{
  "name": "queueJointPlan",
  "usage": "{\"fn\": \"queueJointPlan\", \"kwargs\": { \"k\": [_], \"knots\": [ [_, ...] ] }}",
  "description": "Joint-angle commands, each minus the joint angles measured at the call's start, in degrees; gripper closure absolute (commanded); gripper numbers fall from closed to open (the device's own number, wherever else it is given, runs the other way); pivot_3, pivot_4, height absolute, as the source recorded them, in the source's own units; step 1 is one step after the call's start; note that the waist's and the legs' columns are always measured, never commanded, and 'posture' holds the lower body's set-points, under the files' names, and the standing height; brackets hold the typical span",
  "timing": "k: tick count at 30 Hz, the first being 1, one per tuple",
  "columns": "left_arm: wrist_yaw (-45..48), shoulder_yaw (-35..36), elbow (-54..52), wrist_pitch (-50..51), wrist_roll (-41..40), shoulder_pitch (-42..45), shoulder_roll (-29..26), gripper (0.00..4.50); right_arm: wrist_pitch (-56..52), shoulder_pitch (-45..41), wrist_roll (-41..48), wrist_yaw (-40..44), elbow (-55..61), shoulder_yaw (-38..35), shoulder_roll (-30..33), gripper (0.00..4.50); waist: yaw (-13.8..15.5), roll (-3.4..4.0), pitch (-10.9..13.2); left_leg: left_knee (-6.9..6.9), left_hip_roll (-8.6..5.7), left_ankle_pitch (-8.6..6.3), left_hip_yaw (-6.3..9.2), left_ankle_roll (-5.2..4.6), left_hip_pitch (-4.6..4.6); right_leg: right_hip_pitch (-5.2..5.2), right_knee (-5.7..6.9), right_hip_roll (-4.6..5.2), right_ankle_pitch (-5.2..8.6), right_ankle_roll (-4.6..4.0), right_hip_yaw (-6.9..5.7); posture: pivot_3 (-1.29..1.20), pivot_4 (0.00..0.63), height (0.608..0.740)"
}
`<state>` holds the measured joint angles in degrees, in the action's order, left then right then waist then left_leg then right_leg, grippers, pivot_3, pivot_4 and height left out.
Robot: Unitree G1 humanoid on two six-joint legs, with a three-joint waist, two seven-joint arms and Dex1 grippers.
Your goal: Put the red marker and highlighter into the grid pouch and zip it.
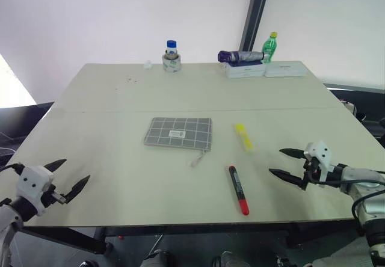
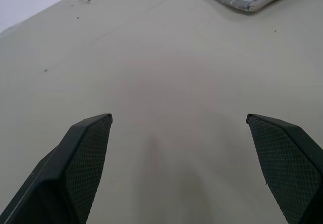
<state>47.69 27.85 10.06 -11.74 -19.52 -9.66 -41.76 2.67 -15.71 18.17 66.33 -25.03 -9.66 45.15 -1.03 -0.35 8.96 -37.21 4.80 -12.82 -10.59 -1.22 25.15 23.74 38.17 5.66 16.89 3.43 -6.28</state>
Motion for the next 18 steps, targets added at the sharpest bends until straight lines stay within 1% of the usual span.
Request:
{"fn": "queueJointPlan", "kwargs": {
  "k": [1, 3, 18],
  "knots": [
    [-0.63, 2.1, -0.57, -1.91, -0.34, 0.29, -0.63, 0.0, 1.03, -0.98, 0.0, -0.01, 0.42, -0.45, -0.23, 0.02, 0.02, 0.0, 0.0, 0.0, 0.0, 0.0, 0.0, 0.0, 0.0, 0.0, 0.0, 0.0, 0.0, 0.0, 0.0, 0.0, 0.15, 0.74],
    [-2.36, 2.01, -0.26, -2.76, 1.58, 0.86, -0.9, 0.0, 1.02, -0.96, 0.03, 0.02, 0.46, -0.47, -0.23, 0.02, 0.08, 0.0, 0.0, 0.0, 0.0, 0.0, 0.0, 0.0, 0.0, 0.02, 0.0, 0.0, 0.0, 0.0, 0.0, 0.0, 0.15, 0.74],
    [-1.82, 1.08, 1.07, -5.64, 1.59, 1.11, -0.37, 0.0, -0.46, -2.77, -0.2, -0.46, 1.05, 0.66, -1.38, 0.02, 0.04, 0.0, 0.0, 0.02, 0.0, 0.0, -0.01, -0.01, 0.01, 0.02, 0.0, 0.0, 0.0, 0.0, 0.0, 0.0, 0.15, 0.74]
  ]
}}
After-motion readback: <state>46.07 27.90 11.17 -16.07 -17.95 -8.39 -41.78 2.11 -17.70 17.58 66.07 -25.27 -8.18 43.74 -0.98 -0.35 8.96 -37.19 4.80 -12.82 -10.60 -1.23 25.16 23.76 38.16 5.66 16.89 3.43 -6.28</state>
